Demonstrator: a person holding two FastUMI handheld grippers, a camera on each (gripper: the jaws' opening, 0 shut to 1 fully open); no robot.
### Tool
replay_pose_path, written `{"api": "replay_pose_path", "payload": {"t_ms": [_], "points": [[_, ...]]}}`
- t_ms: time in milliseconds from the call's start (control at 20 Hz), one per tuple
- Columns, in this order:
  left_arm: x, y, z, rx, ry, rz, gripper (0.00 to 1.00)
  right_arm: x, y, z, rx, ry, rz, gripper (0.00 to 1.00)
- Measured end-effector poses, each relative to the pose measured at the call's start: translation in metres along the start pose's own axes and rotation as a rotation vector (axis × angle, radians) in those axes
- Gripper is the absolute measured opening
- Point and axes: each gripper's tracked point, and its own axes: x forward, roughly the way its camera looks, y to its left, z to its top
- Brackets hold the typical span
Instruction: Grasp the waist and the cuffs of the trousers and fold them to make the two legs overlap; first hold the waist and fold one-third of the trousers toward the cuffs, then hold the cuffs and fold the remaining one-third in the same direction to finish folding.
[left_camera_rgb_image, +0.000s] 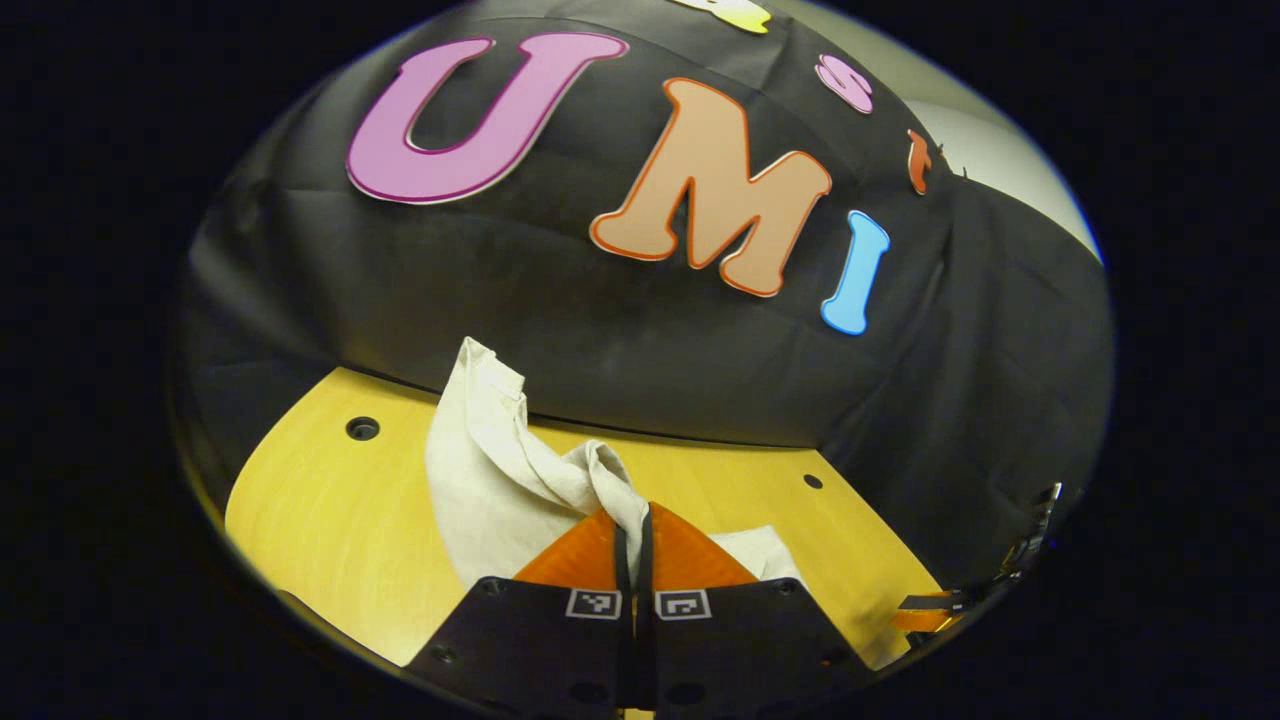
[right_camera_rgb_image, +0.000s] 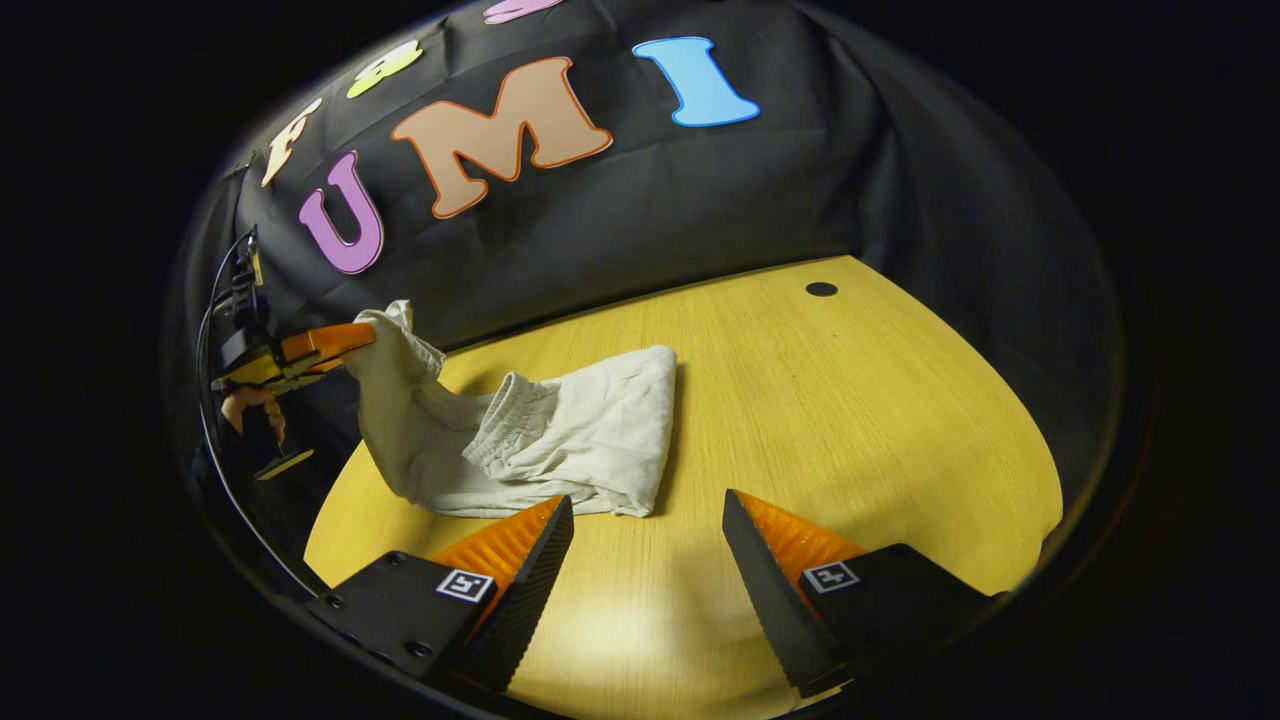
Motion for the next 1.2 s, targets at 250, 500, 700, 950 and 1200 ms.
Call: {"api": "replay_pose_path", "payload": {"t_ms": [250,500,700,950,1200], "points": [[0.031,-0.063,-0.005,0.05,0.027,-0.089,0.0,-0.01,-0.023,0.0,0.019,-0.006,-0.022,0.96],[0.058,-0.112,-0.031,0.093,0.092,-0.152,0.0,-0.014,-0.041,0.0,0.045,-0.007,-0.042,0.96],[0.074,-0.142,-0.065,0.108,0.145,-0.185,0.0,-0.018,-0.05,-0.004,0.055,-0.005,-0.058,0.97],[0.079,-0.159,-0.136,0.157,0.273,-0.22,0.0,-0.023,-0.066,-0.008,0.079,-0.003,-0.066,0.96],[0.07,-0.152,-0.194,0.171,0.387,-0.17,0.0,-0.024,-0.072,-0.008,0.081,-0.002,-0.051,0.96]]}}
